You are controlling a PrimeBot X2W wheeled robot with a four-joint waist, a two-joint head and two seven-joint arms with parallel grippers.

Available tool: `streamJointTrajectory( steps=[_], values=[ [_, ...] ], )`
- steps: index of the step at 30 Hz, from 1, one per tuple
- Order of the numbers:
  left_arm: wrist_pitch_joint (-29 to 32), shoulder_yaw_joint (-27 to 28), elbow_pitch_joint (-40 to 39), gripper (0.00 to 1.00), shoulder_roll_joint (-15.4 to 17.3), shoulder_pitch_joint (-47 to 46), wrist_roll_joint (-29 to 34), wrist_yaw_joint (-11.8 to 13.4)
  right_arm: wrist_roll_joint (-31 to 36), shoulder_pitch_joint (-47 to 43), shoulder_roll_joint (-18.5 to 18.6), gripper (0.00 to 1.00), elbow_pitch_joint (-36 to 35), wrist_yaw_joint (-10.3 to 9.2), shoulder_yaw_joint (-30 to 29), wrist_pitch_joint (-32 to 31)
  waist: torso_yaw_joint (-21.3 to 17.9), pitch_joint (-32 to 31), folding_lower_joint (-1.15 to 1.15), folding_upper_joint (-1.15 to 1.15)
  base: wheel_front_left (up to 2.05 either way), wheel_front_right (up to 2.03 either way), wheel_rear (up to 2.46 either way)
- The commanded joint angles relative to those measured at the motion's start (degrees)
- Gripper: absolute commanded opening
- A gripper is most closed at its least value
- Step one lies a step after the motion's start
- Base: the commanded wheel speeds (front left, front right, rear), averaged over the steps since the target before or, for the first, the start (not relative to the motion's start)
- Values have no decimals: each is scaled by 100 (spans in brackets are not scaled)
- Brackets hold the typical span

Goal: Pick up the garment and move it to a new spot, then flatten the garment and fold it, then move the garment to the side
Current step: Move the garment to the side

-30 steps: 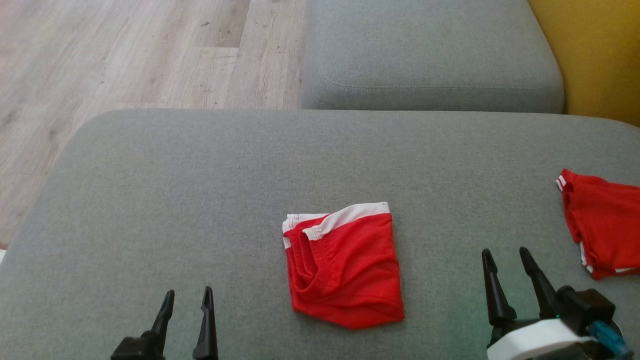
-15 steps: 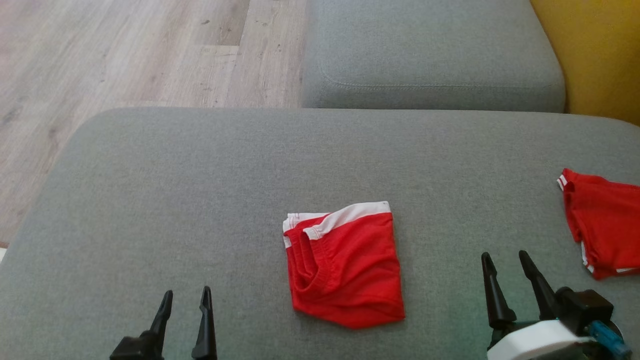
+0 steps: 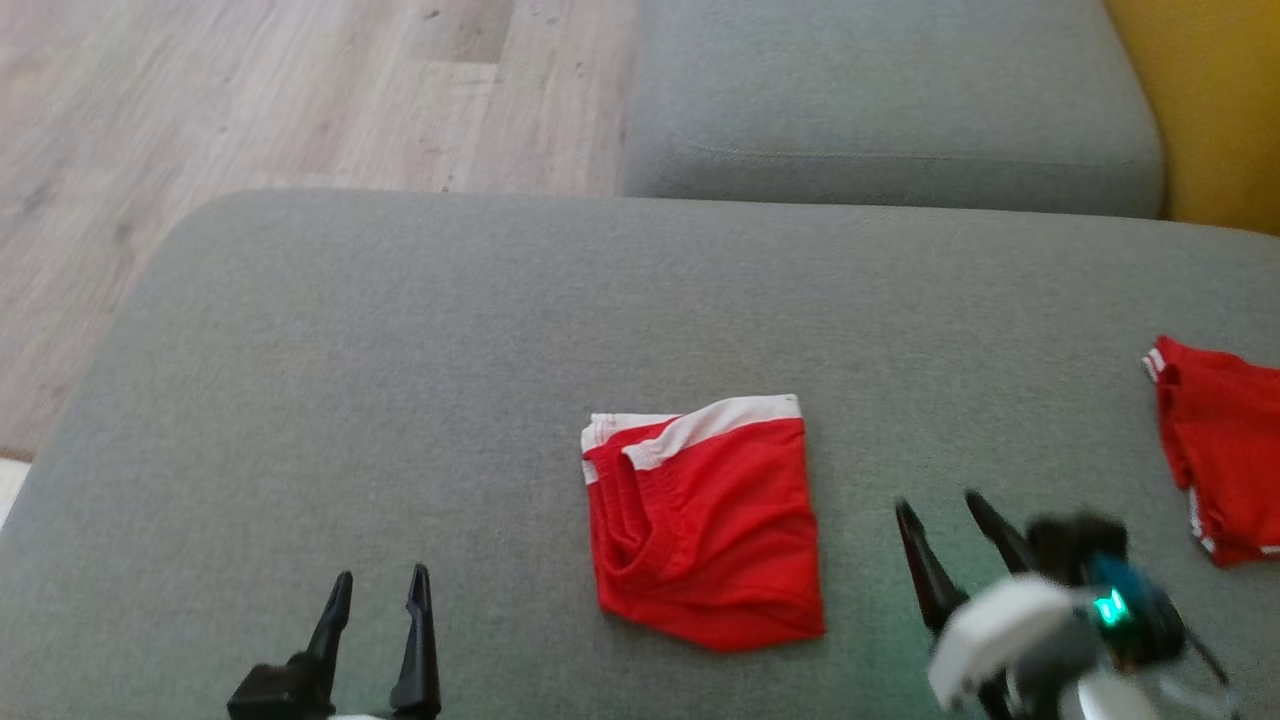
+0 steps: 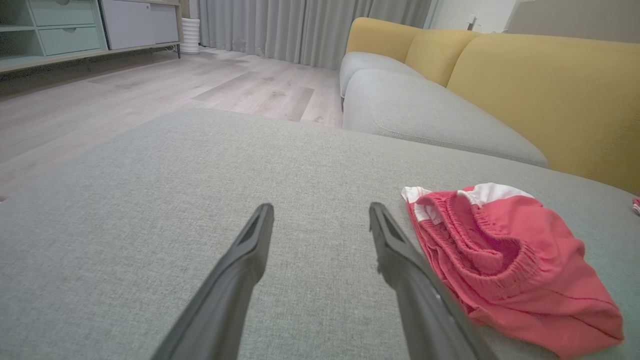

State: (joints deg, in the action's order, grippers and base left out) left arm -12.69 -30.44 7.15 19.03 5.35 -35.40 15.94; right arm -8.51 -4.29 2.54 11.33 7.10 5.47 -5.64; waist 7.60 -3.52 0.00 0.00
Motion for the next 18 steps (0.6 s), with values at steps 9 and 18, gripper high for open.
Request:
streamJointTrajectory(
  steps=[9, 18],
  values=[
    [-127, 114, 114, 100, -166, -452, -53, -84, -349, 1475, 34, 100, 704, 39, 374, -1422, 537, 155, 0, 0, 0, 0, 0],
    [-185, 137, 238, 100, -291, -493, -22, -154, -765, 2062, 34, 100, 1840, 39, 294, -2108, 896, 308, 0, 0, 0, 0, 0]
  ],
)
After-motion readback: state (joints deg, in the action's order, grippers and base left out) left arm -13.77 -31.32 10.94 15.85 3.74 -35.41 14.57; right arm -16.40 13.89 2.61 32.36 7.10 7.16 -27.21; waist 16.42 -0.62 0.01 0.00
